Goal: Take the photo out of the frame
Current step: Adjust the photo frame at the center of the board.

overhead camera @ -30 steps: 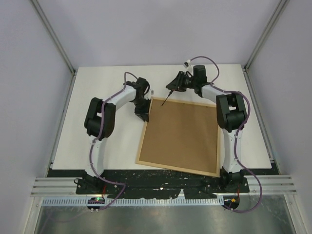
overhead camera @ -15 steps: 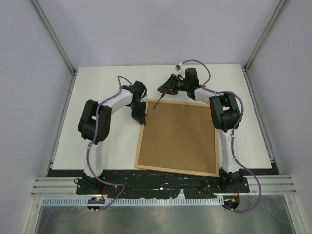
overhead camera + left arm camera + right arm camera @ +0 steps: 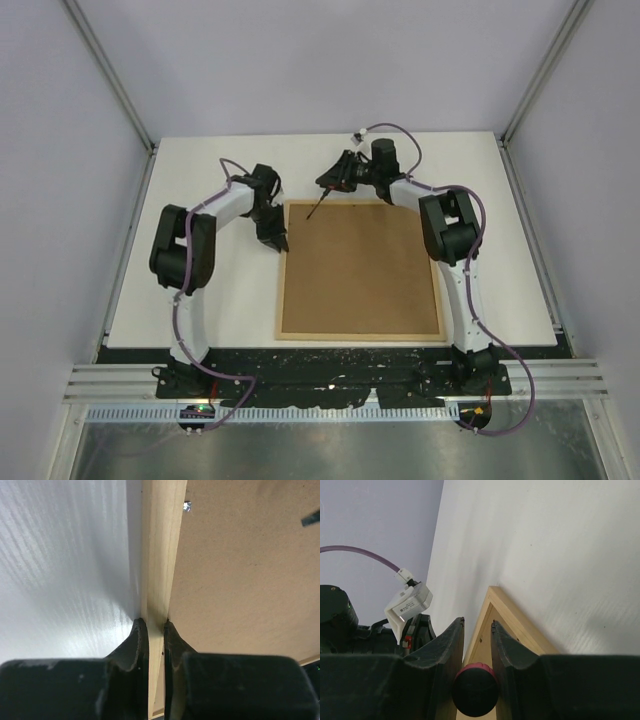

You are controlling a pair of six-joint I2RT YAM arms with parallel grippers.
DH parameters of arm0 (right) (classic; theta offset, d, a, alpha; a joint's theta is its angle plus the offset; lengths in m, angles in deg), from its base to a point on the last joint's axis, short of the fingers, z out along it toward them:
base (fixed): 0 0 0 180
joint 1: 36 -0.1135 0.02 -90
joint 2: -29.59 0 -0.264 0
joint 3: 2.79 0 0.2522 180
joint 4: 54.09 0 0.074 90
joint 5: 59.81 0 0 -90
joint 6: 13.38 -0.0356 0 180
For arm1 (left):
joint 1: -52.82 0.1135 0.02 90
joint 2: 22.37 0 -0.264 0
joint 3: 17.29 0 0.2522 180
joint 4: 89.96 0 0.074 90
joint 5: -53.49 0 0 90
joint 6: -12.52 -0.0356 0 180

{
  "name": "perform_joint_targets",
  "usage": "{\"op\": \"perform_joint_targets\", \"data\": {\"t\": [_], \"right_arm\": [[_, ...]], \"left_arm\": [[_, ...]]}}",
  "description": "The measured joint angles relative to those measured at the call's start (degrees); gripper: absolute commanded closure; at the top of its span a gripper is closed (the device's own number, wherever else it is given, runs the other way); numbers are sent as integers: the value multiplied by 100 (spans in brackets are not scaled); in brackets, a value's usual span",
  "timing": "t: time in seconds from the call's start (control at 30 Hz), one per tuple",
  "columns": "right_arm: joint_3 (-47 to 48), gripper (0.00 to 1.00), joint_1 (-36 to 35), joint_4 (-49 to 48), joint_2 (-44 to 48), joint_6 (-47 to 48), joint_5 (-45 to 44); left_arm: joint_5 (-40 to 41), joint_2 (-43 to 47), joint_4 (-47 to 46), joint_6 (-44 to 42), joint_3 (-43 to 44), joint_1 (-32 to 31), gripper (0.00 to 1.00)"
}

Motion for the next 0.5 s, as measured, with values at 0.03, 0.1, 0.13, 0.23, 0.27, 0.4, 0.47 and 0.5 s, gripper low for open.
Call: {"op": "perform_joint_targets", "data": {"t": [0.03,0.1,0.13,0.23,0.27,0.4,0.47,0.5], "right_arm": [[79,92,0,-22,-68,-15,7],[238,92,-2,-109,-223,-83,24],[304,92,-2,-144,-291,-107,28],[575,92,-7,-197,-584,-175,57],[671,92,-9,-205,-686,-195,66],[957,92,-15,-212,-990,-291,149],[1084,92,-17,-271,-1082,-326,236],[1113,92,-22,-328,-1108,-345,269]], "left_arm": [[-4,0,-15,2,0,-22,72],[-20,0,-59,2,-2,-74,60],[-57,0,-87,11,-2,-101,57],[-136,57,-149,28,-9,-146,47],[-138,103,-149,9,-9,-153,45],[-131,407,-122,-131,52,-105,45],[-136,439,-74,-240,256,0,47],[-142,422,-52,-291,367,57,48]]}}
